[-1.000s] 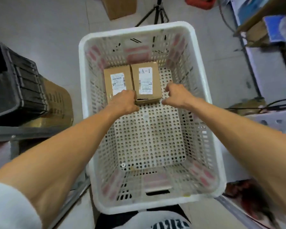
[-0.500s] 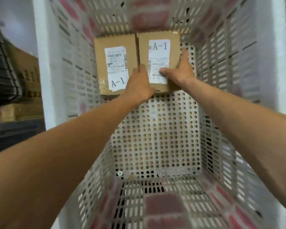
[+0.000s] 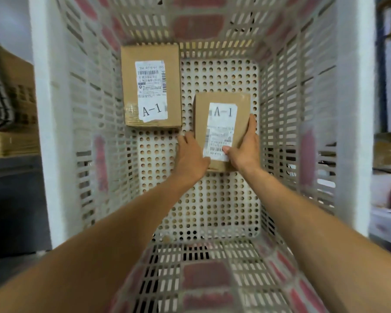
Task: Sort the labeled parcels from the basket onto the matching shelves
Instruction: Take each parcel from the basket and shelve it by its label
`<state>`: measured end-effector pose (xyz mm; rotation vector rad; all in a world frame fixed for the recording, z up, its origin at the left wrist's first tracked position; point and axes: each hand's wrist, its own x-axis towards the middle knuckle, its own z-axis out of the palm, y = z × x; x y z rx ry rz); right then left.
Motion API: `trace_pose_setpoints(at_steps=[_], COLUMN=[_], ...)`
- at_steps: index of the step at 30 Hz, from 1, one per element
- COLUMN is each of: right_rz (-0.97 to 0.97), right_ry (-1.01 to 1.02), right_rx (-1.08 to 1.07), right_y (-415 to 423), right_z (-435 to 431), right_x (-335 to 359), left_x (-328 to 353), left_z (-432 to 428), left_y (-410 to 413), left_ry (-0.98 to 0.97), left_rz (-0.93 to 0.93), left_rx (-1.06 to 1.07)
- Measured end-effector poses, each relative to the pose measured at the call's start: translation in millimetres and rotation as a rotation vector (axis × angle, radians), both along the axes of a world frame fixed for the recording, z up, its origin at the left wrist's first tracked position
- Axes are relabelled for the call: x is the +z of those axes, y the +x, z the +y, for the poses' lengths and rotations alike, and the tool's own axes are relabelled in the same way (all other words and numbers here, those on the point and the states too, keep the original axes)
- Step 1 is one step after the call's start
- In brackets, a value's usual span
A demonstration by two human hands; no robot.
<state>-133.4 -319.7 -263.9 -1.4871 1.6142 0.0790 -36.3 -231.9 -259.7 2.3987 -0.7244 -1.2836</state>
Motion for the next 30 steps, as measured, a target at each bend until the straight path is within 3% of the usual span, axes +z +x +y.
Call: trace_pose_setpoints(at_steps=[5, 9, 12, 19, 30], right_rz=[0.043, -0.095, -0.174, -0.246, -0.448], right_ry=[0.107, 0.254, 0.285, 0.239, -0.046], right_rx=[-0.02, -0.092, -0.138, -0.159, -0.124], right_y=[-42.1, -57.1, -61.7, -64.1, -25.7], right_z=[36.8, 40.9, 47.3, 81.6, 130.0], right_x=[-4.9, -14.1, -17.7, 15.8, 211.4], left_x=[-21.8, -22.4, -23.1, 11.0, 206.2], left_z=[29.5, 42.0, 43.7, 70.1, 110.0], left_y=[2.7, -1.4, -9.5, -11.6, 38.2], left_ry=[0.066, -0.027, -0.073, -0.091, -0.294], left_rz=[0.339, 0.601, 0.618, 0.543, 0.381], left_rx=[0.068, 0.204, 0.297, 0.226, 0.096])
